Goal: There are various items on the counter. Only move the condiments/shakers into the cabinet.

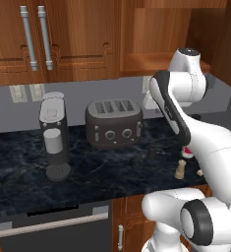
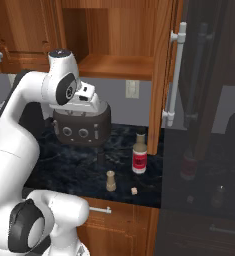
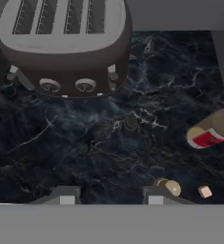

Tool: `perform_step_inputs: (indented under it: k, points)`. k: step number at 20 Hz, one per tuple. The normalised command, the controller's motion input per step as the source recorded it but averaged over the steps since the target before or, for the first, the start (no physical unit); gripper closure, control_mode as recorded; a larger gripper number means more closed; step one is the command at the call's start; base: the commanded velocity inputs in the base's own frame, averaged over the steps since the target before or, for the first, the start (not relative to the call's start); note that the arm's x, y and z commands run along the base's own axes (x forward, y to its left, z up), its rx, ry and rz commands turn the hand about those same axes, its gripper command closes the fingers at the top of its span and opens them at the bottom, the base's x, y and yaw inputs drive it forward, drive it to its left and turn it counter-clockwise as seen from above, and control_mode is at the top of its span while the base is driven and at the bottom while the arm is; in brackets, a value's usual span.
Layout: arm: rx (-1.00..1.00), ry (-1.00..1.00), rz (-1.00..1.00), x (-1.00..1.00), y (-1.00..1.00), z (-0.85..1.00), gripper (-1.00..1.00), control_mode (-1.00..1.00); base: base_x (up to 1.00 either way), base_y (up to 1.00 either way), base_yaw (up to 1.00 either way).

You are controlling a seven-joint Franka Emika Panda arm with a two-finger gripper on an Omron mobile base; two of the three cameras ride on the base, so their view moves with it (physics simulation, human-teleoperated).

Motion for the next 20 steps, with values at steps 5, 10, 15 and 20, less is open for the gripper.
perform_step_inputs:
  k: [5,10,15,20]
  points:
    - [0.00,0.00,-0.01,-0.30,-0.01,-0.08,-1.00,-1.00,0.00,0.00,0.00]
    - [0.01,0.00,-0.08,-0.58,-0.23,-0.27,-1.00,-1.00,0.00,0.00,0.00]
    - [0.08,-0.01,-0.11,-0.84,-0.66,-0.35,-1.00,-1.00,0.00,0.00,0.00]
    - [0.10,0.00,-0.12,-0.76,-0.80,-0.55,-1.00,-1.00,0.00,0.00,0.00]
